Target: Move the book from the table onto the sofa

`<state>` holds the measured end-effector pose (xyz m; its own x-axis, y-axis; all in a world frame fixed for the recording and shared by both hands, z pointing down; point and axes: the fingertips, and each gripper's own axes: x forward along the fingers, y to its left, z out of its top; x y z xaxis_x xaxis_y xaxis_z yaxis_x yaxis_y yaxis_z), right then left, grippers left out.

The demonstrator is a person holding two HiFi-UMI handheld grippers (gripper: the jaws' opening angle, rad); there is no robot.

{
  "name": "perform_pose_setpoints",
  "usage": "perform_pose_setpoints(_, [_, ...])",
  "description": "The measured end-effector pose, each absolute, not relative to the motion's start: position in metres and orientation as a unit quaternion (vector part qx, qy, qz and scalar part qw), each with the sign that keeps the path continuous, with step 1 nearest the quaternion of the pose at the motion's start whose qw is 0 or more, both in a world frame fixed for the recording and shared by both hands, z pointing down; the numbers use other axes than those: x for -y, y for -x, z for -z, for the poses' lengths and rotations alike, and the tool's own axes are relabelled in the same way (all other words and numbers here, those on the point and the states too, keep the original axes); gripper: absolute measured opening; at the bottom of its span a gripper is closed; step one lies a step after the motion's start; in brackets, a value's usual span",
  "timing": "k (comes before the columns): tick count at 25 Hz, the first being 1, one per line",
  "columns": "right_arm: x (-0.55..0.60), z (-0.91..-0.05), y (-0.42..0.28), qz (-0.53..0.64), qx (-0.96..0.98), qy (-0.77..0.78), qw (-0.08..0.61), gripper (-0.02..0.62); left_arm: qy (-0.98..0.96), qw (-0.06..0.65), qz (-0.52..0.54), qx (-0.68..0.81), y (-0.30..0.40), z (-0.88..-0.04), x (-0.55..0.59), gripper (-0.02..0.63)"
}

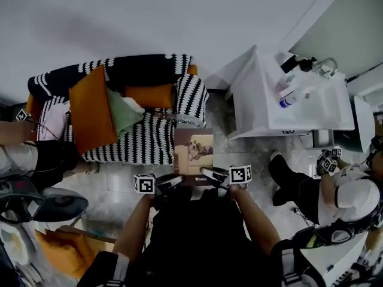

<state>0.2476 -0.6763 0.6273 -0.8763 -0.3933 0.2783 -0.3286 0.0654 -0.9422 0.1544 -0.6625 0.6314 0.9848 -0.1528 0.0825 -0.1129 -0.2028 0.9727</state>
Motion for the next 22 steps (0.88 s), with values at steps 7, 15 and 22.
perform_pose_setpoints(7, [0.705,-0.646,-0.253,0.651,-0.717,0.247,0.021,0.179,-0.754,0.651,-0.013,0.089,-0.162,-0.644,0.688,0.150])
perform_pose_setpoints(15, [0.763,-0.689,-0.263,0.687,-0.696,0.207,-0.001,0.189,-0.727,0.663,-0.051,0.172,-0.176,-0.677,0.742,0.166])
perform_pose_setpoints(22, [0.826,-0.729,-0.277,0.709,-0.676,0.199,-0.008,0.194,-0.720,0.662,-0.078,0.195,-0.191,-0.713,0.804,0.175])
